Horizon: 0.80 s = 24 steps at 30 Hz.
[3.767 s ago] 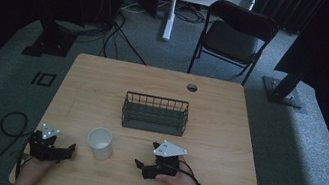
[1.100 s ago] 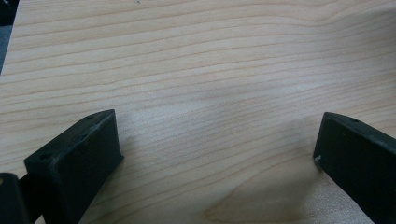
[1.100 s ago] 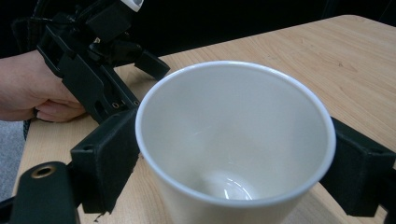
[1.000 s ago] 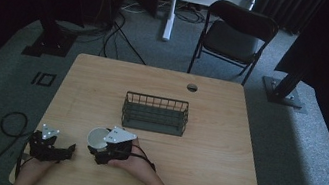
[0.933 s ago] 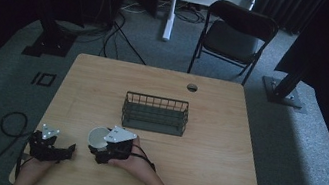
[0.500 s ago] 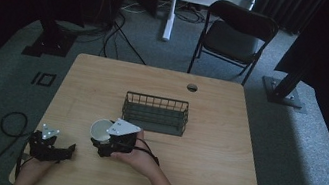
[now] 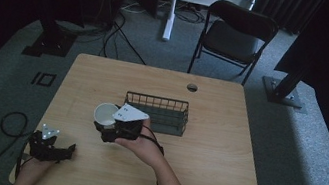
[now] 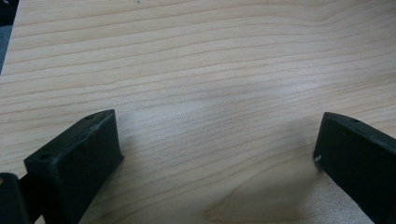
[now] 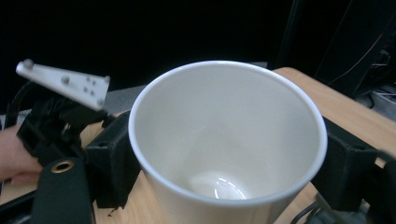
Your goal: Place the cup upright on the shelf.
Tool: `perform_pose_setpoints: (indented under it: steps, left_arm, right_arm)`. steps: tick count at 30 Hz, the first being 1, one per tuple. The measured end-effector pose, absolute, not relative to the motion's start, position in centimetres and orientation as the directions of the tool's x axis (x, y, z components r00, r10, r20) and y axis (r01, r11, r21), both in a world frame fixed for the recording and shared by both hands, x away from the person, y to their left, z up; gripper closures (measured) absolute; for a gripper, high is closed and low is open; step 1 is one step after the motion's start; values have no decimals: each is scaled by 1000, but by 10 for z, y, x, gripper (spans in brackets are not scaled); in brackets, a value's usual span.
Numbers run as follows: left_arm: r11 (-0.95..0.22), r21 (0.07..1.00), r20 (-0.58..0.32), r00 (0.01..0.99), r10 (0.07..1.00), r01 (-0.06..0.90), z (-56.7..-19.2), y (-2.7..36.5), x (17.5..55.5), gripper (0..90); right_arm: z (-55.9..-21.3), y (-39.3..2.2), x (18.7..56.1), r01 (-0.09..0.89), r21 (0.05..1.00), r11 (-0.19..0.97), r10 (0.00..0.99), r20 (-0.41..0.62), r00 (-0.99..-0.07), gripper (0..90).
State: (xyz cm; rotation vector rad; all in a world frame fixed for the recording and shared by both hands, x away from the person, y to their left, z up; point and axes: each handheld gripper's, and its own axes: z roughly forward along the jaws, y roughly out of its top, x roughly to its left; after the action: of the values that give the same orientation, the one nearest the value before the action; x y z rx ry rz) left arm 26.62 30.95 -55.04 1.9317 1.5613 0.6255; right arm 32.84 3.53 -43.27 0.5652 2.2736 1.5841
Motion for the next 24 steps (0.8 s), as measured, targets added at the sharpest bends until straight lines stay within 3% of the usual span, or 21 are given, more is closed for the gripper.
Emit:
perform_pose_setpoints:
  steps: [24]
  left_arm:
    - [-153,688,4,207,978,709,-550,309,266,7]
  right_arm:
    - [-394,-14,363,135,968,209,664,-39,-747,201]
